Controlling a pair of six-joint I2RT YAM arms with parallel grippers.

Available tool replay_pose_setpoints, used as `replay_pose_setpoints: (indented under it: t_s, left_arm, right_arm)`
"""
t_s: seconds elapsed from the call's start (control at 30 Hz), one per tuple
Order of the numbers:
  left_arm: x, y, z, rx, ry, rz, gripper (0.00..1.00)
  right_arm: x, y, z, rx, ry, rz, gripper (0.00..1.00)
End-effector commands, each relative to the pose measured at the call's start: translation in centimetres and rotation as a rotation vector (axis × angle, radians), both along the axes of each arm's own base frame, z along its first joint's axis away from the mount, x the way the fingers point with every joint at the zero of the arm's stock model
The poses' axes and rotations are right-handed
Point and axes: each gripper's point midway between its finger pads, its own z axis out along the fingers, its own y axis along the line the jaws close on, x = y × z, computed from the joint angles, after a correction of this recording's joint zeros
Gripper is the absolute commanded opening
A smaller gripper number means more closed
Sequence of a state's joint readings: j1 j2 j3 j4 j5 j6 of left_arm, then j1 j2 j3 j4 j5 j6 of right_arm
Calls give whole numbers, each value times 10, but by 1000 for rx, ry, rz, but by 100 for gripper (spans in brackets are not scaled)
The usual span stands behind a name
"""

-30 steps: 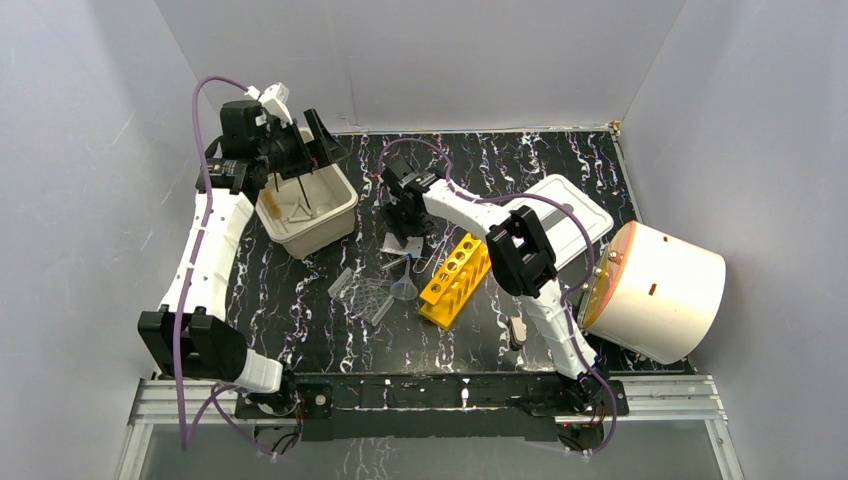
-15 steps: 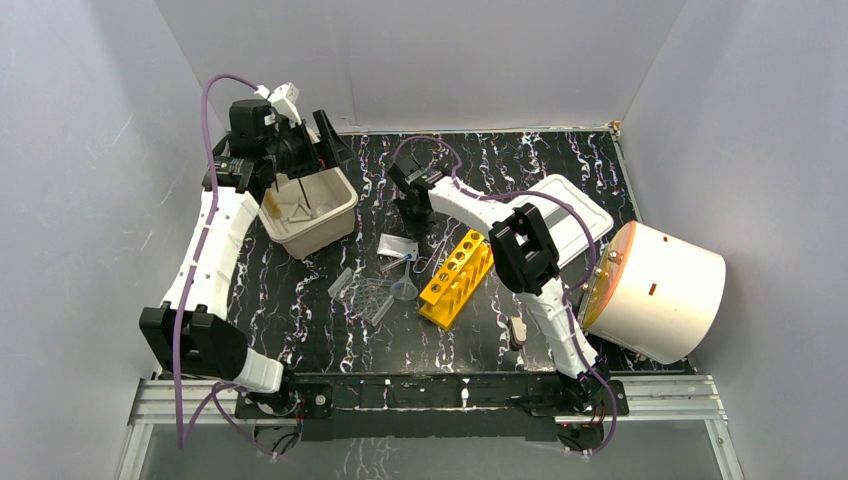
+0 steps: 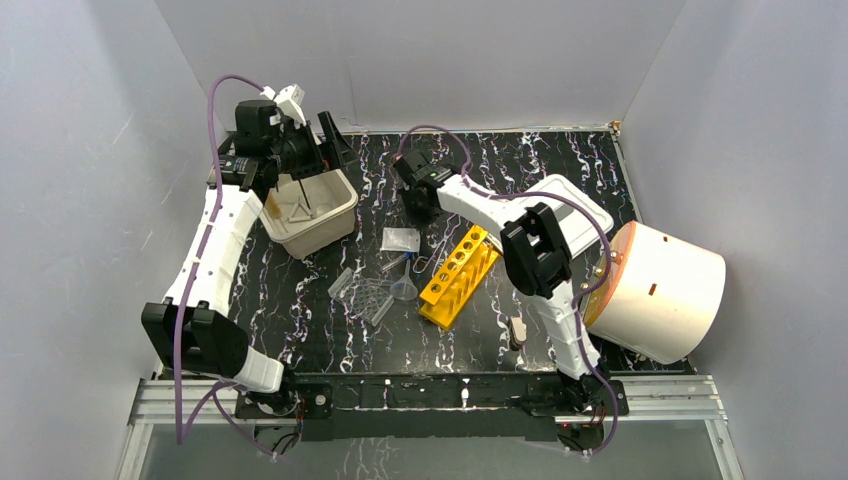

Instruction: Organize the chemistry lab equipment

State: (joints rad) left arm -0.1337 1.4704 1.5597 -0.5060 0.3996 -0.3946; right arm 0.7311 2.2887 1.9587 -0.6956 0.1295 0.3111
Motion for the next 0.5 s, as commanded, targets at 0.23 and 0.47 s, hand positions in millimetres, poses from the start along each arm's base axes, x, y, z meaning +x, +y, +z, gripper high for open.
replay_pose_setpoints:
  t_s: [0.23, 0.47]
  left_arm:
    - [1, -3, -7, -27, 31, 20, 98]
    - [0, -14, -11, -84, 53, -15, 98]
  right_arm:
    - [31, -3, 116, 233, -229, -32, 0]
    - [33, -3, 162, 352, -279, -26, 0]
